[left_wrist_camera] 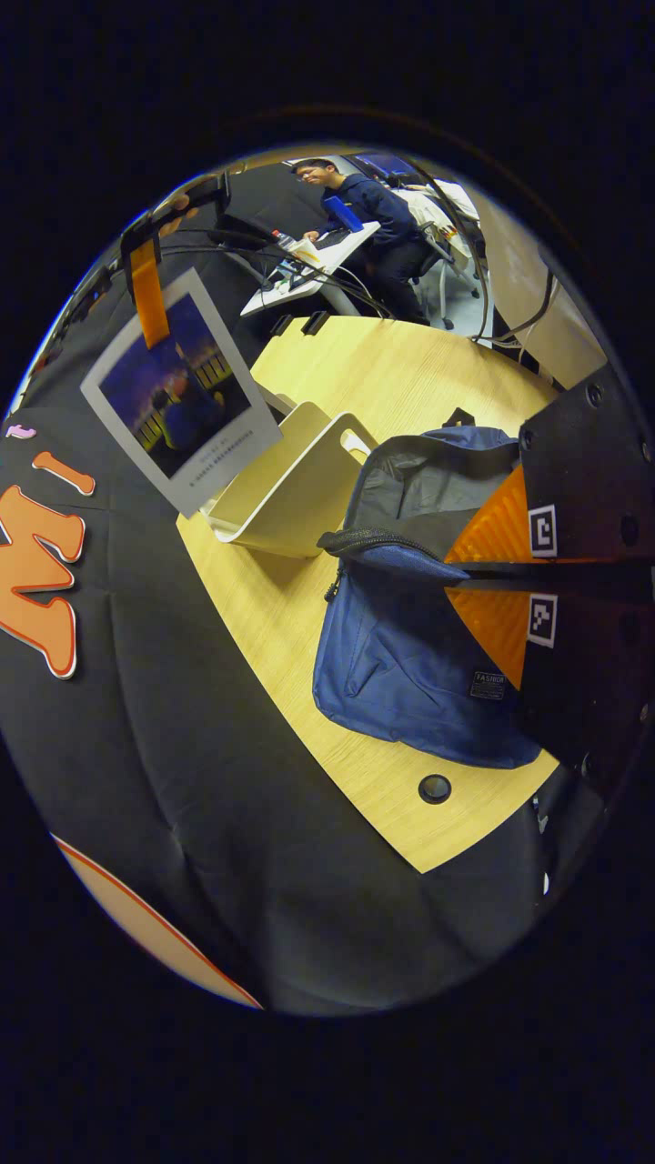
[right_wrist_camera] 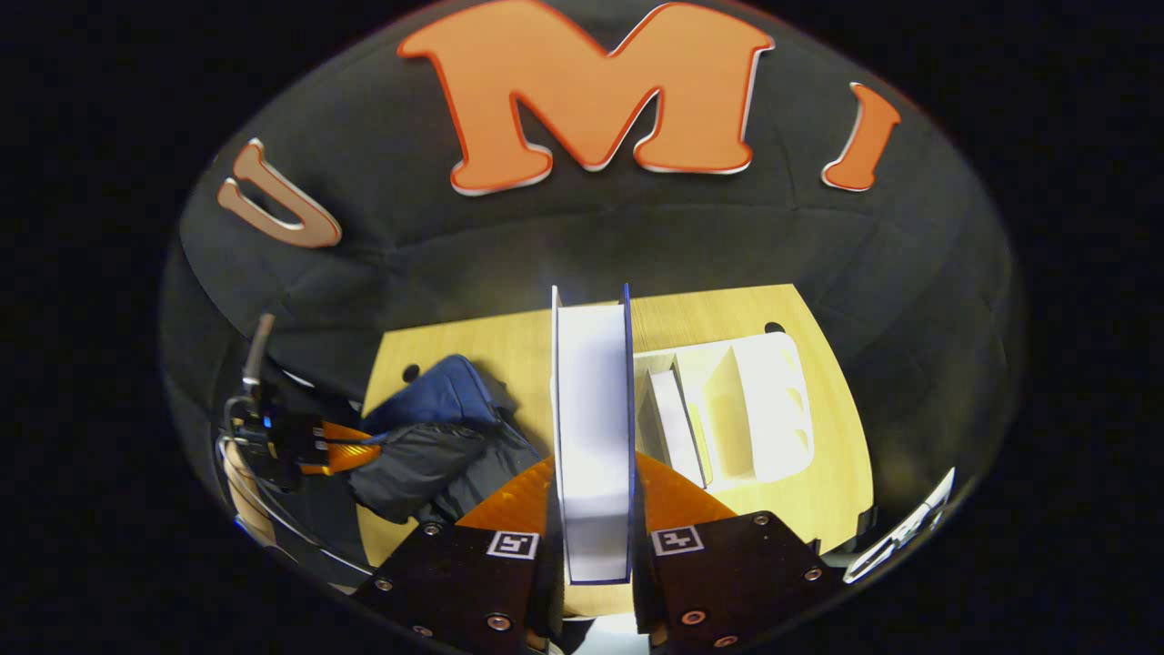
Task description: Open the schoolbag, grab two books from the bookshelf and put them into the schoolbag.
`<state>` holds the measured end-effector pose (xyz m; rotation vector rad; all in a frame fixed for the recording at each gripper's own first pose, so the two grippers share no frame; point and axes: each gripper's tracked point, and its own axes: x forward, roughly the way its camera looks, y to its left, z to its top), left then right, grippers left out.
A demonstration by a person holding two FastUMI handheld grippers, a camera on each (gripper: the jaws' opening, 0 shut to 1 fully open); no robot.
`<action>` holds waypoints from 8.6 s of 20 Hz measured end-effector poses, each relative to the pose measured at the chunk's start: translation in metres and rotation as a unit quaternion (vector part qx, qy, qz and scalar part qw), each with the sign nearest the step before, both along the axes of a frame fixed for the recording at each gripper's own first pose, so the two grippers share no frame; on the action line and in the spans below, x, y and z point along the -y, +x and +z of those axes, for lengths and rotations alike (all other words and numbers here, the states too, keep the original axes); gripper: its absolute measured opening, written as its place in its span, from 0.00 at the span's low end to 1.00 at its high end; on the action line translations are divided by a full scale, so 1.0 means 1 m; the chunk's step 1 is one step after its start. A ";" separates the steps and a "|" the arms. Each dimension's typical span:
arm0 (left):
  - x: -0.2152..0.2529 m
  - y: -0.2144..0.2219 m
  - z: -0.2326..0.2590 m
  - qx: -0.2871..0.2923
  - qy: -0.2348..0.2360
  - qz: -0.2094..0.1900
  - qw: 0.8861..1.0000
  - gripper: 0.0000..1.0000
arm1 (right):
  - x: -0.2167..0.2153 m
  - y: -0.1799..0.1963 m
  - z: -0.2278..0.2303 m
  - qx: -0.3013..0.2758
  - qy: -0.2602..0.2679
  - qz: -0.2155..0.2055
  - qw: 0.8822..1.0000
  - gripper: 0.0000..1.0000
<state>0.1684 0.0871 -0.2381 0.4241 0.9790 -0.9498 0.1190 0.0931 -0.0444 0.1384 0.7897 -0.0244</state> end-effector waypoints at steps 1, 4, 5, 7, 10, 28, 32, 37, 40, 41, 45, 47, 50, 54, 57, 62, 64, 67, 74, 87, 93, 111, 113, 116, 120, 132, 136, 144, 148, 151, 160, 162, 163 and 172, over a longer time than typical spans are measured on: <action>0.002 0.000 0.002 0.003 0.000 0.000 1.000 0.00 | 0.002 -0.008 0.008 0.013 0.019 0.000 1.000 0.30; 0.006 0.001 0.007 0.010 0.001 0.002 1.000 0.01 | 0.002 -0.038 0.023 0.053 0.085 -0.019 0.995 0.30; 0.007 0.000 0.008 0.011 0.003 0.002 1.000 0.01 | 0.003 -0.052 0.023 0.059 0.110 -0.020 0.992 0.30; 0.010 -0.001 0.009 0.015 0.011 -0.003 1.000 0.00 | 0.000 -0.077 0.012 0.066 0.160 -0.026 0.985 0.30; 0.015 0.000 0.009 0.021 0.022 -0.011 0.999 0.00 | -0.021 -0.107 -0.025 0.059 0.237 -0.028 0.969 0.30; 0.050 -0.034 0.022 0.016 0.039 -0.052 0.998 0.01 | -0.125 -0.071 -0.243 0.012 0.457 -0.095 0.884 0.30; 0.048 -0.036 0.024 0.013 0.037 -0.045 0.998 0.01 | -0.156 -0.038 -0.255 -0.004 0.477 -0.113 0.871 0.30; 0.052 -0.046 0.029 0.004 0.025 -0.052 0.998 0.01 | -0.199 0.011 -0.274 -0.012 0.472 -0.128 0.872 0.30; 0.053 -0.046 0.026 -0.005 0.018 -0.048 0.999 0.01 | -0.205 0.035 -0.280 0.003 0.462 -0.160 0.872 0.30; 0.052 -0.044 0.027 -0.003 0.019 -0.048 0.999 0.01 | -0.209 0.038 -0.281 0.005 0.458 -0.162 0.874 0.30; 0.052 -0.042 0.027 0.001 0.022 -0.051 0.998 0.01 | -0.222 0.042 -0.287 -0.008 0.454 -0.163 0.876 0.35; 0.051 -0.040 0.028 0.001 0.017 -0.049 0.999 0.01 | -0.228 0.037 -0.289 -0.029 0.454 -0.158 0.876 0.38; 0.048 -0.037 0.032 -0.004 0.004 -0.036 0.999 0.01 | -0.233 0.026 -0.286 -0.053 0.458 -0.145 0.875 0.47; 0.047 -0.032 0.036 -0.006 -0.007 -0.030 1.000 0.01 | -0.229 0.006 -0.273 -0.063 0.453 -0.133 0.879 0.87; 0.049 -0.034 0.037 -0.011 -0.012 -0.034 0.999 0.01 | -0.219 -0.006 -0.261 -0.059 0.456 -0.128 0.879 0.94; 0.050 -0.036 0.034 -0.016 -0.019 -0.038 0.999 0.01 | -0.187 -0.026 -0.243 -0.036 0.426 -0.123 0.896 0.94; 0.050 -0.036 0.032 -0.019 -0.023 -0.038 0.999 0.01 | -0.170 -0.033 -0.227 -0.024 0.412 -0.121 0.903 0.94; 0.051 -0.037 0.028 -0.023 -0.026 -0.037 0.999 0.01 | -0.128 -0.046 -0.202 -0.001 0.380 -0.127 0.916 0.94; 0.049 -0.039 0.023 -0.024 -0.031 -0.040 0.998 0.00 | -0.020 -0.070 -0.159 0.006 0.232 -0.140 0.963 0.95; 0.042 -0.044 0.016 -0.025 -0.038 -0.027 0.999 0.01 | 0.050 0.025 -0.104 -0.025 0.047 -0.082 0.995 0.95; 0.031 -0.043 0.015 -0.028 -0.044 -0.007 0.999 0.00 | 0.050 0.069 -0.142 -0.081 0.026 -0.054 0.995 0.96; 0.026 -0.039 0.005 -0.041 -0.041 0.010 0.998 0.01 | 0.060 0.083 -0.183 -0.135 -0.034 -0.031 0.990 0.33; 0.025 -0.038 0.005 -0.042 -0.040 0.012 0.998 0.01 | 0.057 0.081 -0.172 -0.121 -0.021 -0.034 0.992 0.33; 0.027 -0.039 0.007 -0.038 -0.038 0.007 0.999 0.01 | 0.055 0.071 -0.146 -0.099 -0.004 -0.029 0.995 0.32; 0.031 -0.040 0.011 -0.031 -0.035 0.000 0.999 0.01 | 0.060 0.053 -0.094 -0.045 -0.021 -0.032 0.998 0.32; 0.032 -0.040 0.011 -0.027 -0.030 -0.003 0.999 0.01 | 0.021 -0.043 0.018 0.090 0.054 -0.021 0.994 0.31; 0.033 -0.044 0.009 -0.028 -0.027 -0.012 0.999 0.01 | -0.006 -0.057 -0.013 0.080 0.109 -0.030 0.990 0.18; 0.032 -0.046 0.014 -0.018 -0.025 -0.015 0.999 0.00 | -0.076 -0.079 -0.108 0.011 0.307 -0.036 0.951 0.27; 0.035 -0.048 0.019 -0.012 -0.021 -0.022 0.999 0.00 | -0.086 -0.075 -0.151 0.011 0.363 -0.069 0.929 0.27; 0.040 -0.052 0.023 -0.011 -0.018 -0.029 0.999 0.00 | -0.088 -0.063 -0.173 0.024 0.401 -0.094 0.911 0.27; 0.057 -0.064 0.032 -0.002 -0.016 -0.048 0.999 0.01 | -0.108 -0.029 -0.215 0.065 0.452 -0.149 0.877 0.27; 0.060 -0.068 0.033 -0.002 -0.017 -0.053 0.998 0.00 | -0.129 -0.018 -0.226 0.065 0.458 -0.150 0.874 0.27; 0.062 -0.069 0.034 -0.002 -0.017 -0.055 0.998 0.00 | -0.139 -0.013 -0.229 0.064 0.459 -0.147 0.874 0.27; 0.072 -0.069 0.039 0.016 -0.014 -0.069 0.997 0.01 | -0.176 0.021 -0.234 0.109 0.445 -0.169 0.873 0.27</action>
